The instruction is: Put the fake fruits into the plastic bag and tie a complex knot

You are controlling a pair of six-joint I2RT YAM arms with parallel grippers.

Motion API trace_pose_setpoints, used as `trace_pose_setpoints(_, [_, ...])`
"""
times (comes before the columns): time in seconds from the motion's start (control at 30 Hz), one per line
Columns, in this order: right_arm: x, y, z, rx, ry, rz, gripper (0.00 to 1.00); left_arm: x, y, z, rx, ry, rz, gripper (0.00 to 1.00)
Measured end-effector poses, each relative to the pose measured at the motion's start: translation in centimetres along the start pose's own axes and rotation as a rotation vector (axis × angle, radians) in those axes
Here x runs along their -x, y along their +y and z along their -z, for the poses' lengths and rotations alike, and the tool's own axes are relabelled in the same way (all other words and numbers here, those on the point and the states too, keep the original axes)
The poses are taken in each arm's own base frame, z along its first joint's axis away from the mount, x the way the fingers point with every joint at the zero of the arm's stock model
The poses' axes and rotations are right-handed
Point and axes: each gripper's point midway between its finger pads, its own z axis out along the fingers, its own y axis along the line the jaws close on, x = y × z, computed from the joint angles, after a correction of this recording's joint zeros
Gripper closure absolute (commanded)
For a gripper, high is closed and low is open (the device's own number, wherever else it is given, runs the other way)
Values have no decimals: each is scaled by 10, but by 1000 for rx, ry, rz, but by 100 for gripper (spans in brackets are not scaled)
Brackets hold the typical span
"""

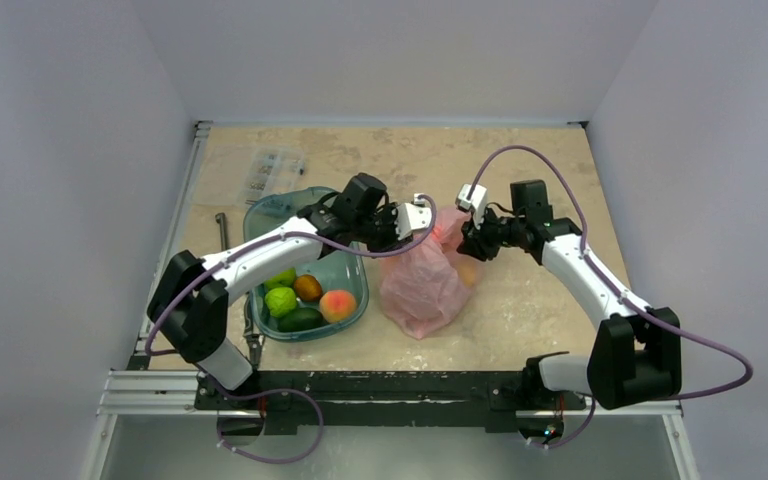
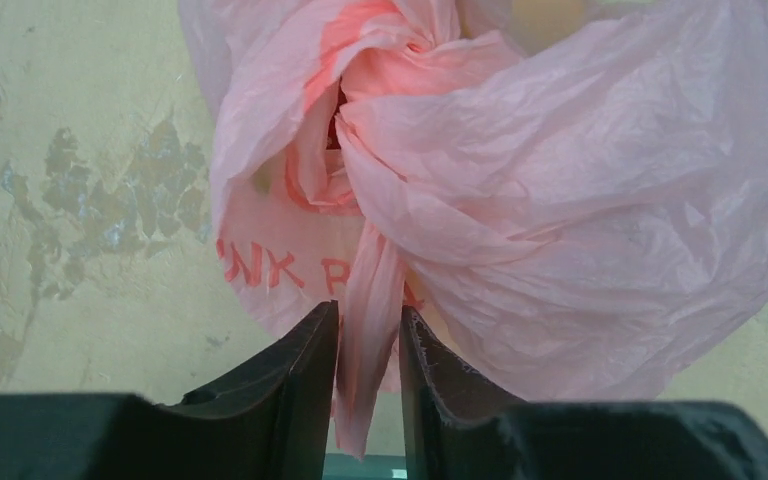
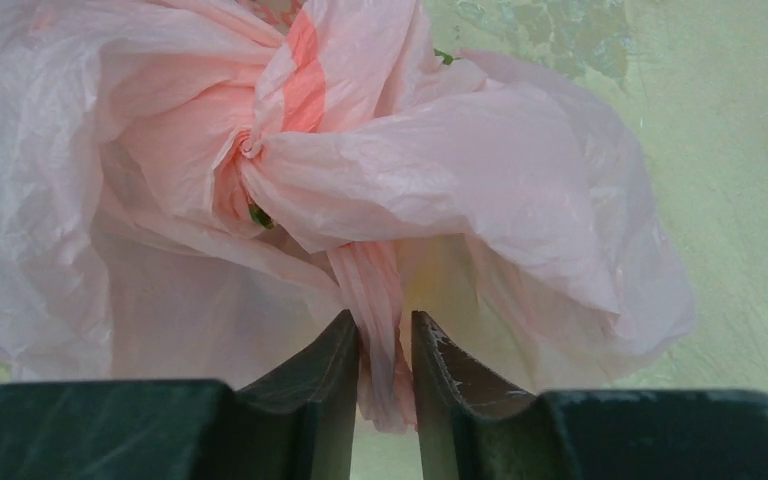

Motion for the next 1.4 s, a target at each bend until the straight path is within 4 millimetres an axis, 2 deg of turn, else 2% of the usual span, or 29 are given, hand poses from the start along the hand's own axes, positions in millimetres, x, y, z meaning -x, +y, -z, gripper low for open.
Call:
trace_pose_setpoints(0.1, [0, -2, 1, -25, -1, -8, 100, -5, 1, -1, 12, 28, -21, 100])
trace_pose_setpoints(0.2, [-3, -1, 5, -50, 2, -11, 100, -8, 5, 0, 36, 43, -8, 100])
trace_pose_setpoints(0.33, [5, -3, 16, -103, -11, 4, 100, -9, 11, 6, 72, 43, 79, 100])
trace_pose_setpoints(0.5, [22, -6, 35, -171, -48, 25, 100, 2, 32, 37, 164, -22, 239, 100])
trace_pose_setpoints(0.67, [34, -19, 51, -240, -72, 44, 100, 19, 41, 64, 221, -94, 313, 100])
trace_pose_setpoints(0.77, [23, -37, 62, -294, -57, 20, 100, 13, 49, 68, 238, -101, 357, 100])
trace_pose_setpoints(0.9, [-5, -57, 66, -330, -10, -19, 100, -19, 54, 66, 245, -65, 436, 100])
trace_pose_setpoints(1.07, [-66, -48, 45, -285, 99, -66, 100, -61, 55, 54, 240, 20, 536, 100])
trace_pose_setpoints(1.17, [-88, -45, 40, -284, 135, -64, 100, -77, 54, 47, 231, 60, 580, 100])
trace_pose_setpoints(1.27, [-95, -49, 42, -298, 151, -57, 100, -83, 53, 47, 214, 69, 617, 100])
trace_pose_setpoints(1.33, [-91, -53, 45, -301, 155, -54, 100, -81, 53, 49, 198, 64, 623, 100])
trace_pose_setpoints(1.4, [-78, -64, 53, -322, 153, -49, 100, -73, 56, 52, 195, 50, 610, 100])
